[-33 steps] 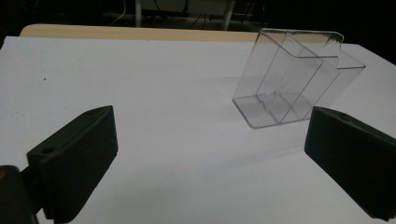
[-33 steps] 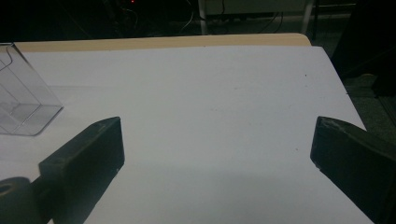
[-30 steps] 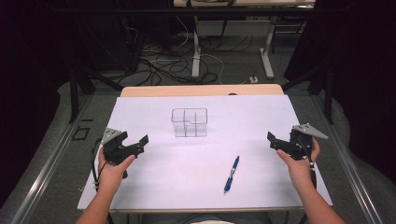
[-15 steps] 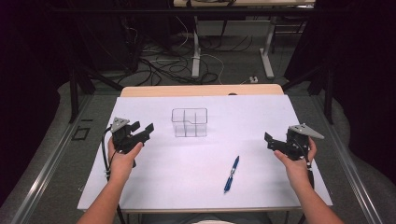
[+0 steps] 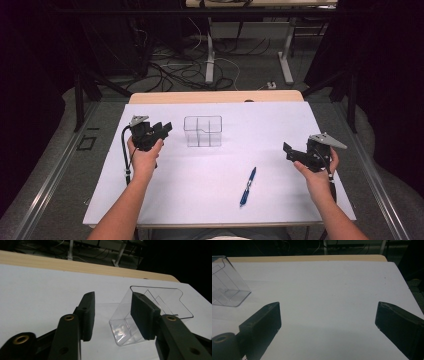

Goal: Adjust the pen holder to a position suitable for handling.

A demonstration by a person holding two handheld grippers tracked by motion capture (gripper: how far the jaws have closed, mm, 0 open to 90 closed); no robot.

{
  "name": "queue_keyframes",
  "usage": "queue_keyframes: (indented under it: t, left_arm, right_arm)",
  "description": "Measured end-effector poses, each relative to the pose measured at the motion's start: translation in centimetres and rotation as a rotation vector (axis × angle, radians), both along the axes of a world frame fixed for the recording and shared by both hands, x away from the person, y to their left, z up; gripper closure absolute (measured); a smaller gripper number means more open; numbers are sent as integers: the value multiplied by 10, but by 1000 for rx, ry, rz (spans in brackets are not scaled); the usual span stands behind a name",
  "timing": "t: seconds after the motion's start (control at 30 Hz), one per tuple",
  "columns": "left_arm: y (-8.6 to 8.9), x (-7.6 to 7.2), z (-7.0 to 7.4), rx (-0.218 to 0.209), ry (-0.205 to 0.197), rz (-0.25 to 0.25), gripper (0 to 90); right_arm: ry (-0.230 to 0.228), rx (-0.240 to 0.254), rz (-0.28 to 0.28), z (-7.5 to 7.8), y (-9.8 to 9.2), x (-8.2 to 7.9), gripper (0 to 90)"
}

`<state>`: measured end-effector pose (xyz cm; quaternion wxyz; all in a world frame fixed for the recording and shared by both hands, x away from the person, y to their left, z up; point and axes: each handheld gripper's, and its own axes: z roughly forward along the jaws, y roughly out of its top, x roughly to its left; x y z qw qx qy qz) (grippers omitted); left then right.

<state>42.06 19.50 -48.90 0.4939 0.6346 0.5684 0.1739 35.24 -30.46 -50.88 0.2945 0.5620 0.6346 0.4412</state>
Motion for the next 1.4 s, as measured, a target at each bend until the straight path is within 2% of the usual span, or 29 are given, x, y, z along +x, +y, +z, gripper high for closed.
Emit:
queue_keyframes:
  t: [0.03,0.1,0.2,0.33,0.43,0.63,0.83,1.1,1.17,1.23,1.4]
  left_arm:
    - [-1,3,0,-21,17,1,615]
    - [-1,10,-3,-60,45,0,658]
    - [-4,17,-6,-74,88,2,718]
    - [-10,24,-12,-70,108,-3,780]
    - [-13,28,-15,-72,111,2,823]
    - [-22,35,-22,-62,127,-28,874]
    - [-28,38,-24,-42,118,-52,886]
    - [-37,40,-24,-40,108,-69,898]
    - [-40,40,-25,-19,100,-57,898]
    - [-40,40,-25,-23,105,-57,898]
    - [-39,41,-25,-26,114,-67,898]
  right_arm:
    - [0,-6,5,-1,-1,1,62]
    - [4,-4,4,-1,-1,1,63]
    - [0,0,0,-2,-1,1,65]
    - [12,1,0,-2,-2,1,66]
    - [13,12,-4,-3,-1,1,66]
    - [18,9,-1,-4,-3,2,68]
    - [33,20,-8,-5,-3,2,71]
    - [31,23,-6,-6,-3,3,73]
    - [27,23,-13,-6,-2,3,73]
    - [43,21,-11,-6,-3,2,75]
    - [37,20,-7,-7,-3,3,76]
